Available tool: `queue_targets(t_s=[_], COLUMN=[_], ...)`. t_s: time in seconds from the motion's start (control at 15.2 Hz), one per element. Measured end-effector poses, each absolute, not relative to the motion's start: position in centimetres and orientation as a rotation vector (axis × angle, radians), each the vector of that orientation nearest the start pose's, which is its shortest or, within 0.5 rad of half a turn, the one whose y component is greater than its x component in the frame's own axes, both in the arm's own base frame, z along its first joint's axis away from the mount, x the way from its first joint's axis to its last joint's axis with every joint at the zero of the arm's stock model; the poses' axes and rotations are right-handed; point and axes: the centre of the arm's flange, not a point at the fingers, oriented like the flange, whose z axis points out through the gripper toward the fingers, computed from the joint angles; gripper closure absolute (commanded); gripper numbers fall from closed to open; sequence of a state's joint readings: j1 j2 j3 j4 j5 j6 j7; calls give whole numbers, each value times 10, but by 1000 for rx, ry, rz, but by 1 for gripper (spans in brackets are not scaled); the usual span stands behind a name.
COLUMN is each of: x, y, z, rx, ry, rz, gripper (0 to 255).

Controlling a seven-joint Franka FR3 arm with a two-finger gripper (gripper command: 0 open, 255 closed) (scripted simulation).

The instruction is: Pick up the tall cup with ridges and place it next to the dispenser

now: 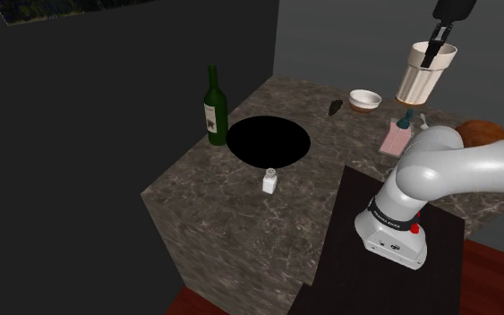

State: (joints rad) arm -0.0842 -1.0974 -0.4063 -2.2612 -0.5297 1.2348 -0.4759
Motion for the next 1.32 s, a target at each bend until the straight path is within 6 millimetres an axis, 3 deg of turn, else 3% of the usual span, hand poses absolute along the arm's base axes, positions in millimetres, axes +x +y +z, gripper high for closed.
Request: queue_targets(t_s=[1.32], x=[-30], y=[-439], z=[640], rx=[-3270], ry=[-21], rz=[81], gripper=[255])
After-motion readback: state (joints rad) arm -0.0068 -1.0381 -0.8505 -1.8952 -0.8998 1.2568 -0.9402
